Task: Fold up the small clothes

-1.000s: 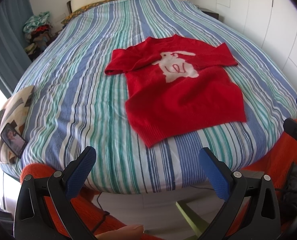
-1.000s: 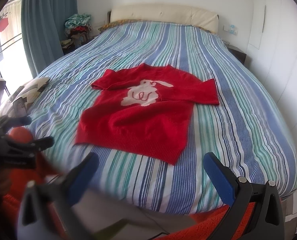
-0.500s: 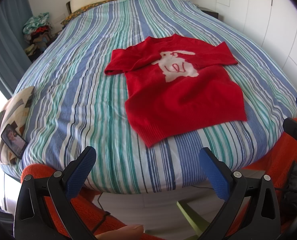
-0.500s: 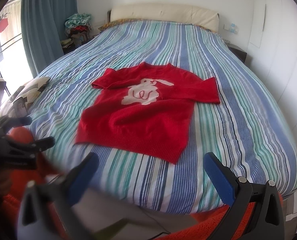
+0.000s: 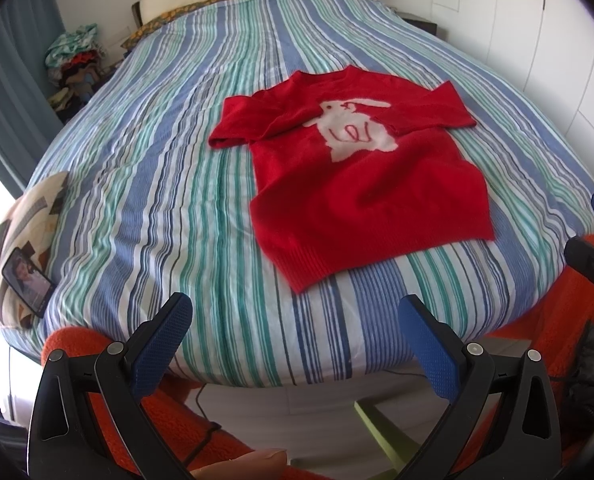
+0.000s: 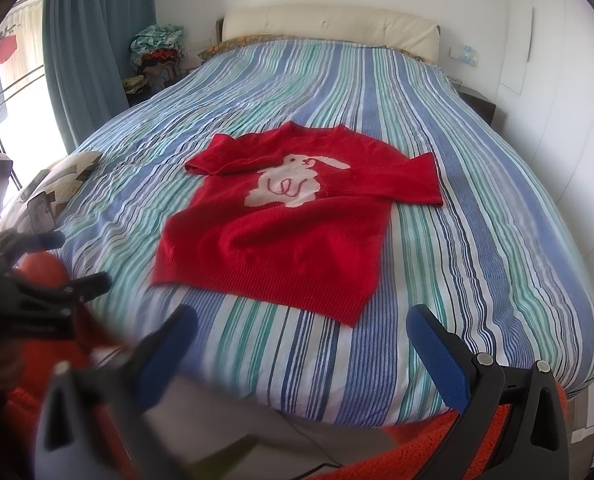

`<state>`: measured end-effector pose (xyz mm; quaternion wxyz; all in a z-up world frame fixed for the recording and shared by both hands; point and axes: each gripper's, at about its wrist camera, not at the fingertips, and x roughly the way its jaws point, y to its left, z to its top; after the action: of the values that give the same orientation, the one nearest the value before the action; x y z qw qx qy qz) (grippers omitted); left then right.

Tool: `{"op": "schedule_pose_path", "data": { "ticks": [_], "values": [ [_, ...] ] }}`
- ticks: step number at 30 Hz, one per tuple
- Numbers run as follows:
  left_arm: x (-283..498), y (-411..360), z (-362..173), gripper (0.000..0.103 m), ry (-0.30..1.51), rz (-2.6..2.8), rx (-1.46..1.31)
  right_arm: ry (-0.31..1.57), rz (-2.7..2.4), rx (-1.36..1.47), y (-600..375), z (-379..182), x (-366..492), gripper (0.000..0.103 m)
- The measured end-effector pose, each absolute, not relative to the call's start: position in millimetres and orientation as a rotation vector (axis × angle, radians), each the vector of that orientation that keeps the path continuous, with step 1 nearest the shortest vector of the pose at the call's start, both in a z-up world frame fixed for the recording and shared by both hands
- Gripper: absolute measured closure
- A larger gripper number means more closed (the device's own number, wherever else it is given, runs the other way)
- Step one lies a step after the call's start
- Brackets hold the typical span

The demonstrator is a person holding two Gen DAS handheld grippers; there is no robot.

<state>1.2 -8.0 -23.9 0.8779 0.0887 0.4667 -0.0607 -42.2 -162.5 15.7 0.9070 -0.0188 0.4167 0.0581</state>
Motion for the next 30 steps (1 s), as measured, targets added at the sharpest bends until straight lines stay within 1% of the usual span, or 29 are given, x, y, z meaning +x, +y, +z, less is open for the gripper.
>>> {"op": "schedule_pose_path", "data": {
  "ticks": [8, 11, 18, 22, 25, 26, 27, 29, 30],
  "values": [
    [4, -6, -30, 0.0, 1.011, -0.127, 0.165, 0.862, 0.12, -0.038, -163, 16, -41, 0.0],
    [8, 7, -33, 0.0, 1.032, -0.082, 0.112, 0.864, 0.121, -0.037, -162, 15, -41, 0.0],
    [40, 82, -67, 0.001, 1.141, 0.016, -0.225, 0.823, 0.112, -0.019, -170, 16, -44, 0.0],
    [71, 107, -109, 0.001, 1.221, -0.099, -0.527, 0.821, 0.079, -0.007, -203, 1, -28, 0.0],
    [88, 98, -144, 0.006, 1.298, -0.154, -0.631, 0.88, 0.132, 0.091, -233, -27, -2, 0.0],
    [92, 91, -150, 0.011, 1.308, -0.191, -0.637, 0.914, 0.169, 0.144, -241, -38, 9, 0.0],
    [95, 82, -154, 0.015, 1.31, -0.212, -0.613, 0.95, 0.208, 0.207, -248, -51, 20, 0.0],
    [101, 64, -153, 0.017, 1.298, -0.229, -0.542, 1.015, 0.274, 0.33, -258, -79, 40, 0.001],
    [103, 58, -150, 0.02, 1.28, -0.246, -0.519, 1.043, 0.29, 0.377, -260, -94, 48, 0.003]
  ]
}}
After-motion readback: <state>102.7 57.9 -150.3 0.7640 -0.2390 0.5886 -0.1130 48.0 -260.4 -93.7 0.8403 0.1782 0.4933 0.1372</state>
